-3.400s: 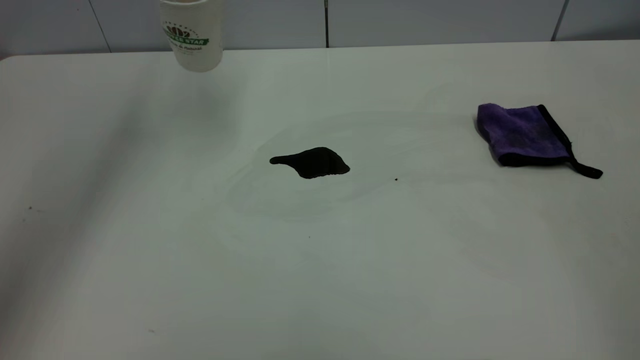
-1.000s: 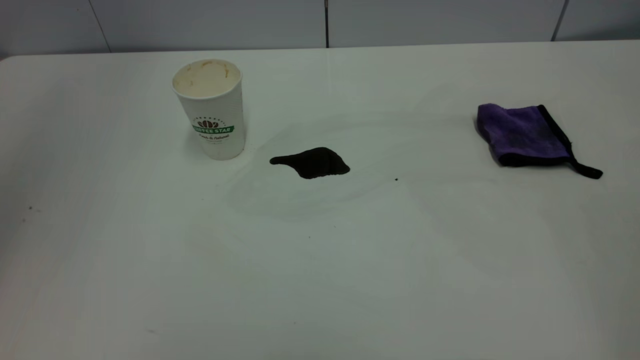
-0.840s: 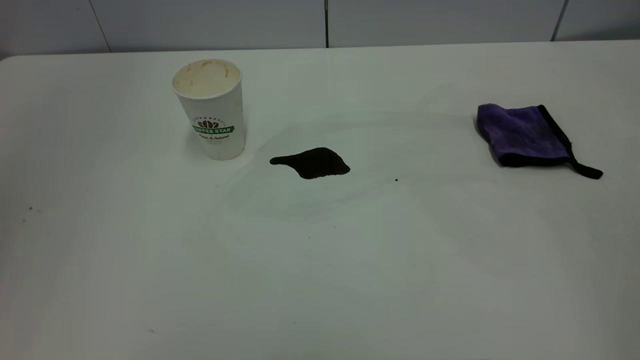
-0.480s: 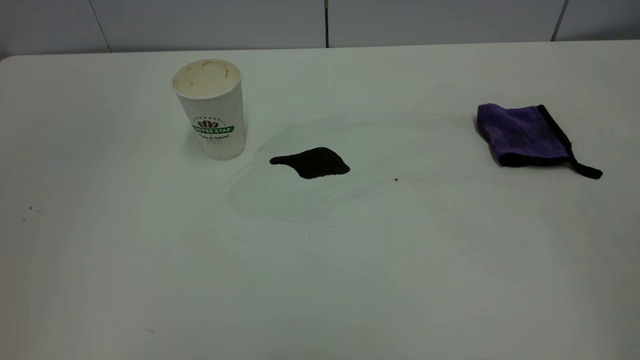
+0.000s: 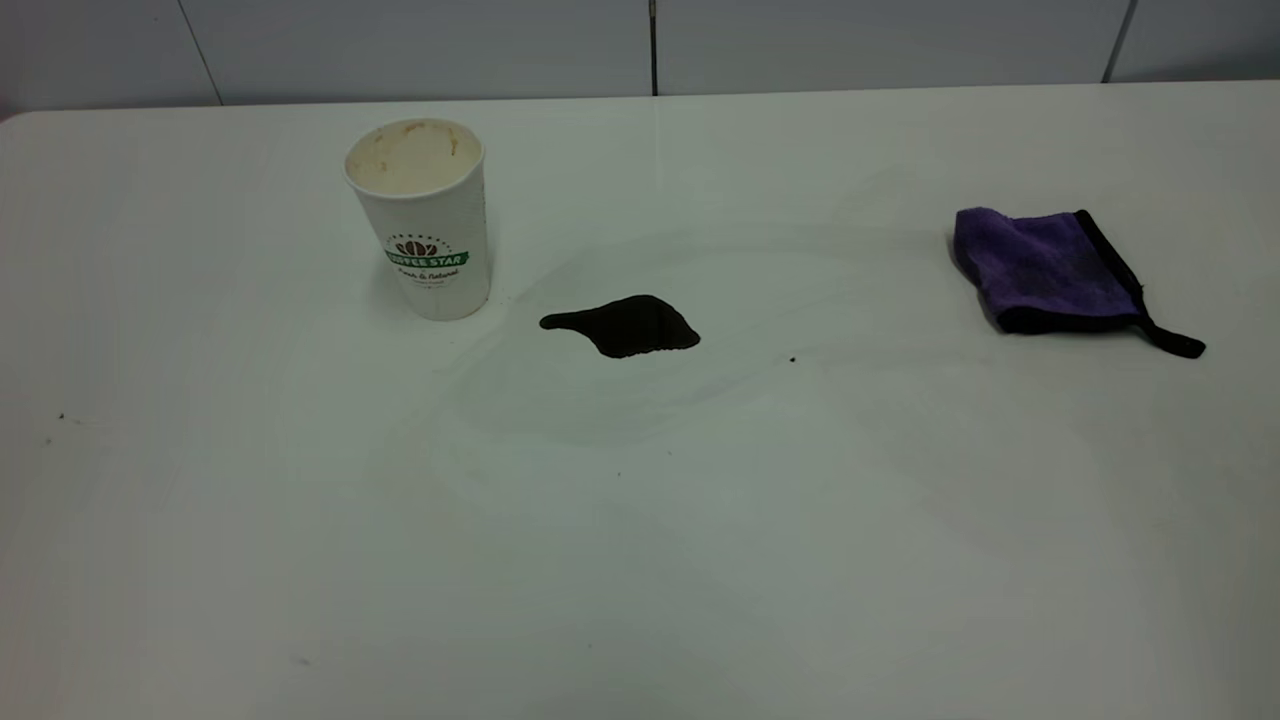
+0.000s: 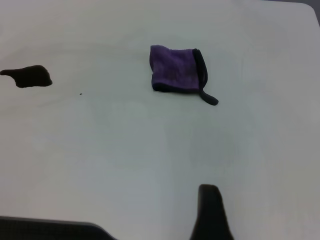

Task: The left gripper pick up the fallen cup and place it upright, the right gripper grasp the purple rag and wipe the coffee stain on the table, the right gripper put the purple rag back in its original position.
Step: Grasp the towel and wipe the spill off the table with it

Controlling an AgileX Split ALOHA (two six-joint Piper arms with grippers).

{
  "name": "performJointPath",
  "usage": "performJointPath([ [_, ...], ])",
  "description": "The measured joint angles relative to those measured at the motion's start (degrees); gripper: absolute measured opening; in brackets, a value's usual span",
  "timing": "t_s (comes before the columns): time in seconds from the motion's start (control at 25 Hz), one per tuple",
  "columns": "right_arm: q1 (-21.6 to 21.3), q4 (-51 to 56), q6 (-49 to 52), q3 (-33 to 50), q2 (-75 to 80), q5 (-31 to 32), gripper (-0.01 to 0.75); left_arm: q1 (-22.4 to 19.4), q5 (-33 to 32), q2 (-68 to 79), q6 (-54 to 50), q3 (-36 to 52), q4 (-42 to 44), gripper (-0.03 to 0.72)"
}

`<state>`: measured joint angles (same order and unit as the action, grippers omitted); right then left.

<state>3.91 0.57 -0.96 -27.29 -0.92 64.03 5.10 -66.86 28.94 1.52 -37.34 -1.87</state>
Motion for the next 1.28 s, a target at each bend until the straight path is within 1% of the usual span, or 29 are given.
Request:
performJointPath([
  [0.16, 0.0, 0.0, 0.0, 0.0, 0.0, 0.0, 0.580, -4.0, 0.8, -9.1, 0.1, 2.9, 0.2, 0.242],
  [0.36, 0.0, 0.0, 0.0, 0.0, 0.0, 0.0, 0.580, -6.4, 2.6, -19.0, 0.1, 6.1, 0.2, 0.242],
  [0.72, 0.0, 0.0, 0.0, 0.0, 0.0, 0.0, 0.580, -6.6, 2.6, -29.9, 0.1, 8.2, 1.9, 0.242],
  [1.28, 0.0, 0.0, 0.0, 0.0, 0.0, 0.1, 0.580, -5.3, 2.5, -30.0, -2.0, 9.3, 4.4, 0.242],
])
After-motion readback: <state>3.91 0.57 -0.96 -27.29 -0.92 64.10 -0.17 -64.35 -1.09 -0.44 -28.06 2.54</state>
